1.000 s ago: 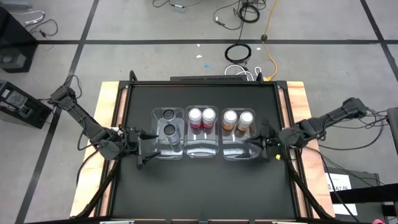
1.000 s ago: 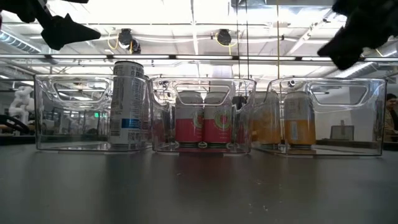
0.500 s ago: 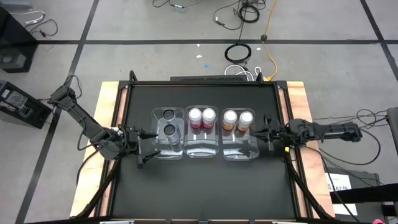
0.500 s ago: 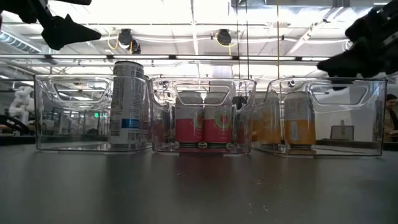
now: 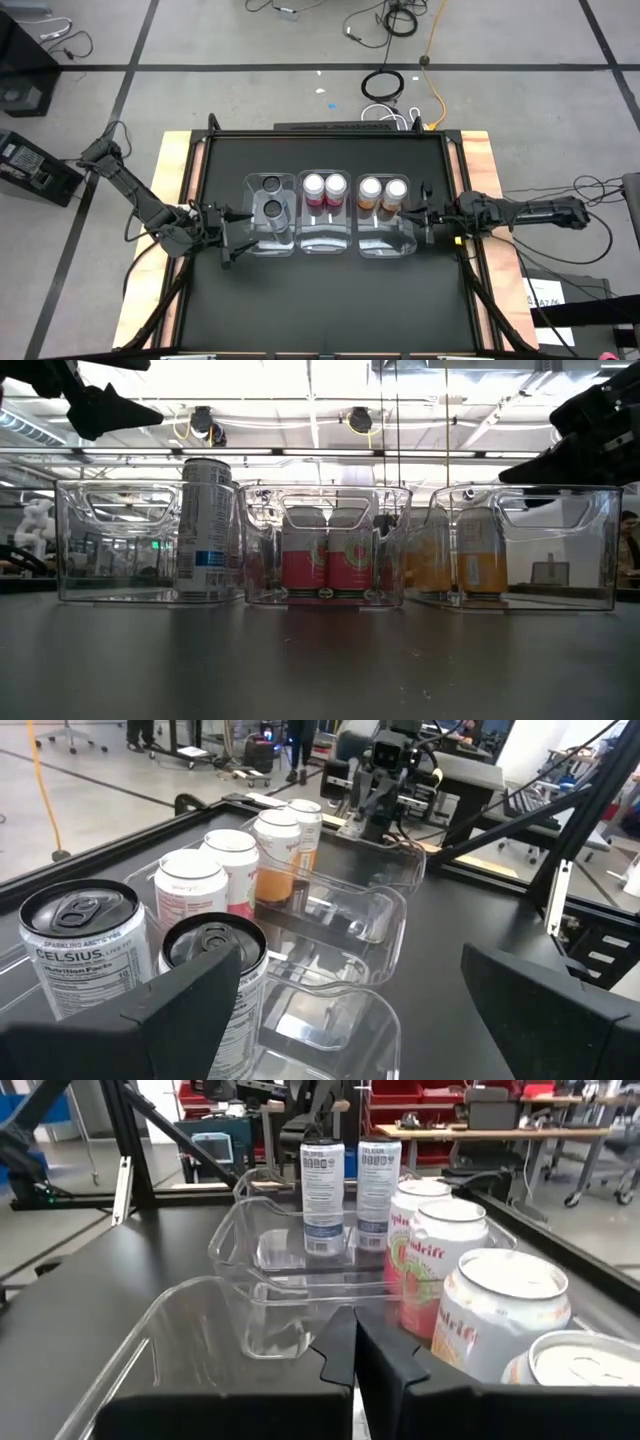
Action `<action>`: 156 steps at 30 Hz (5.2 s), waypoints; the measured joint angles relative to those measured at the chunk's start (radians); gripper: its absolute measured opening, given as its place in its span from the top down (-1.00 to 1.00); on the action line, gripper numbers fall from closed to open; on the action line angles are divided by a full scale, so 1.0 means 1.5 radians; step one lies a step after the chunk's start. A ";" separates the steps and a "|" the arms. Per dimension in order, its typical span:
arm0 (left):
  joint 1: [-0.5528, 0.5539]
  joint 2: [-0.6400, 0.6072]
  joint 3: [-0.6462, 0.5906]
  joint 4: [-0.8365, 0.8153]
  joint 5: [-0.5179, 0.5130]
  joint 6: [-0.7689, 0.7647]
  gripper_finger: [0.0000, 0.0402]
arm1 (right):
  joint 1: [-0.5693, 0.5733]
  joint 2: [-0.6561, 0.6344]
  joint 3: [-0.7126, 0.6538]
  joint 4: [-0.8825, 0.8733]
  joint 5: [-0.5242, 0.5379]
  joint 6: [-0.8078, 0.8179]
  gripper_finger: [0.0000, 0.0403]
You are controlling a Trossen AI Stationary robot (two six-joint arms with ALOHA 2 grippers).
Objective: Sort soda cans
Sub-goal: Adjust the bottom blue soda can in the left transparent bin
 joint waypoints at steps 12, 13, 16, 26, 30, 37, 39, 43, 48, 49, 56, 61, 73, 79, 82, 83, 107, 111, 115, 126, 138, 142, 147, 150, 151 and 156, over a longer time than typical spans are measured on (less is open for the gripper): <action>0.000 0.000 0.000 0.018 -0.003 0.000 -0.92 | 0.000 0.015 0.000 0.000 0.002 0.061 1.00; 0.000 0.000 0.000 0.026 -0.012 0.000 -0.92 | 0.000 0.015 0.000 0.000 0.002 0.061 1.00; 0.000 0.000 0.000 0.055 -0.041 -0.001 -0.92 | 0.000 0.015 0.000 0.000 0.003 0.061 1.00; 0.000 0.000 0.000 0.089 -0.078 0.000 -0.92 | 0.001 0.014 0.000 0.000 0.003 0.061 1.00; 0.000 0.000 0.000 0.117 -0.085 -0.013 -0.92 | 0.001 0.015 0.000 0.000 0.003 0.061 1.00; 0.017 0.000 0.000 0.120 -0.071 -0.120 -0.92 | 0.001 0.015 0.000 0.000 0.003 0.061 1.00; 0.028 0.000 0.007 0.115 -0.067 -0.138 -0.92 | 0.001 0.014 0.000 0.000 0.003 0.061 1.00; 0.060 0.000 0.045 0.108 -0.066 -0.140 -0.92 | 0.001 0.015 0.000 0.000 0.003 0.061 1.00; 0.100 0.003 0.138 -0.014 -0.029 -0.177 -0.92 | 0.001 0.014 0.000 0.000 0.003 0.061 1.00; 0.109 0.007 0.163 -0.066 -0.025 -0.207 -0.92 | 0.001 0.015 0.000 0.000 0.003 0.061 1.00; 0.187 0.088 0.371 -0.492 0.109 -0.485 -0.92 | 0.001 0.015 0.000 0.000 0.004 0.061 1.00; 0.262 0.170 0.460 -0.676 0.286 -0.649 -0.92 | 0.001 0.015 0.000 0.000 0.004 0.061 1.00; 0.360 0.328 0.488 -0.649 0.474 -0.639 -0.92 | 0.001 0.014 0.000 0.000 0.004 0.061 1.00; 0.398 0.378 0.508 -0.651 0.499 -0.621 -0.92 | 0.001 0.015 0.000 0.000 0.004 0.061 1.00; 0.419 0.400 0.518 -0.651 0.505 -0.599 -0.92 | 0.001 0.015 0.000 0.000 0.004 0.061 1.00; 0.425 0.407 0.520 -0.654 0.510 -0.591 -0.92 | 0.001 0.015 0.000 0.000 0.004 0.060 1.00; 0.498 0.464 0.523 -0.687 0.529 -0.519 -0.92 | 0.001 0.015 0.000 0.000 0.004 0.060 1.00; 0.498 0.464 0.523 -0.687 0.527 -0.519 -0.84 | 0.001 0.015 0.000 0.000 0.004 0.060 1.00; 0.497 0.469 0.522 -0.685 0.516 -0.521 -0.69 | 0.001 0.015 0.000 0.000 0.004 0.061 1.00; 0.497 0.468 0.522 -0.690 0.532 -0.492 -0.46 | 0.001 0.015 0.000 0.000 0.004 0.060 1.00; 0.497 0.434 0.522 -0.759 0.540 -0.488 -0.45 | 0.001 0.015 0.000 0.000 0.004 0.060 1.00; 0.498 0.420 0.522 -0.794 0.513 -0.488 -0.45 | 0.001 0.015 0.000 0.000 0.004 0.060 1.00; 0.521 0.406 0.522 -0.823 0.491 -0.479 -0.45 | 0.001 0.015 0.000 0.000 0.004 0.060 1.00; 0.547 0.404 0.522 -0.821 0.490 -0.446 -0.45 | 0.001 0.015 0.000 0.000 0.004 0.060 1.00; 0.556 0.404 0.522 -0.819 0.491 -0.434 -0.45 | 0.001 0.015 0.000 0.000 0.004 0.060 1.00; 0.604 0.404 0.522 -0.811 0.486 -0.368 -0.45 | 0.001 0.015 0.000 0.000 0.004 0.060 1.00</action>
